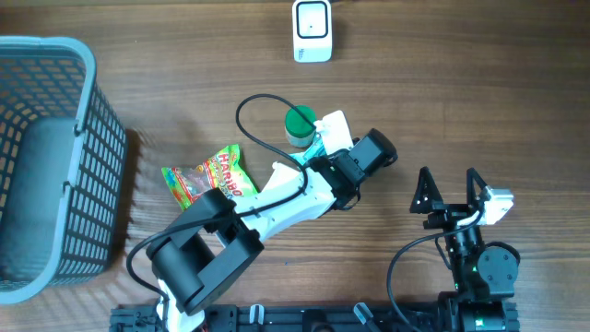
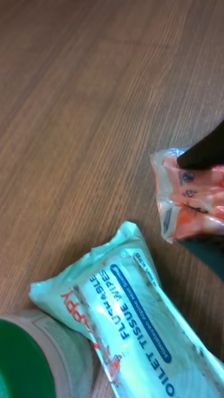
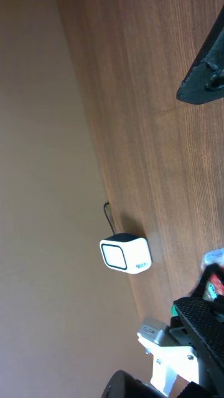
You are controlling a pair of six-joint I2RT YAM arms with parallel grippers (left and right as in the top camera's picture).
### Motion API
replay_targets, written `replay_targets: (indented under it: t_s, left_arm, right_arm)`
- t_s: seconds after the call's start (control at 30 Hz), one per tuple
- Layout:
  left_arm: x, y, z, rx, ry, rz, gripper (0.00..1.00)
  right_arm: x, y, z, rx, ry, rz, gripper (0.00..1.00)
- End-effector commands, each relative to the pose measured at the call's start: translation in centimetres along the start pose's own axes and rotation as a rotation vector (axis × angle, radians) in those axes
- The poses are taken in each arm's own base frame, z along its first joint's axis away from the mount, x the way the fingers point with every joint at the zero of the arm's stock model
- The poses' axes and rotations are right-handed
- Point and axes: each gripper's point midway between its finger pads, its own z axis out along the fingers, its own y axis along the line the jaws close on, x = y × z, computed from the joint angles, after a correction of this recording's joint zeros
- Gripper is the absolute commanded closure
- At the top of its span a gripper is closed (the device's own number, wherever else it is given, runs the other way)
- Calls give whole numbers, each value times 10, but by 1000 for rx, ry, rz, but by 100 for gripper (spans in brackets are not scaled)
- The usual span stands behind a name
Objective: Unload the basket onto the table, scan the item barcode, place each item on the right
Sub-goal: 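Place the pink-white pack beside the light-blue pouch with the left gripper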
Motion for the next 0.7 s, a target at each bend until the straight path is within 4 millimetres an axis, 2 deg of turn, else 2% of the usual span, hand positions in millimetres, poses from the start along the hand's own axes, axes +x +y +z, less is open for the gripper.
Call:
replay_targets:
  t_s: [0.0,0.1,0.13,0.2,0.3,0.37,0.4,0.5,0.57,0.63,0.67]
  left_arm:
    - [-18,-25,-16,76,-49,86,1]
    - [-44,-55,-45,157,-106,194,0]
    - [-60,-70,-64,197,-145,239,0]
    - [-95,-82,-95,219,-250,247,0]
    - [-184,-77,-165,163,-532,237,0]
    - [-229,-76,-203,150,-656,312,0]
    - [-260,-70,-229,120,-743,377,0]
    - [-330,-40,-282,-2,-896,432,0]
    - [-375,-10,-321,-110,-997,418,0]
    - [-407,16,-357,-203,-1077,384,0]
    - [-433,43,-391,-295,-1147,355,0]
  right_arm:
    - [-1,-1,0,8,-8,6,0]
    - [-1,-1,0,8,-8,6,0]
    - [-1,-1,0,8,-8,7,1]
    - [-1,-1,0,8,-8,6,0]
    - [-1,-1,0,8,-8,6,0]
    - [-1,-1,0,8,-8,6,0]
    - [-1,-1,0,8,-8,6,0]
    - [-1,-1,0,8,-8,6,0]
    - [-1,-1,0,8,-8,6,0]
    - [-1,-1,0,8,-8,6,1]
    - [-1,-1,0,8,-8,6,1]
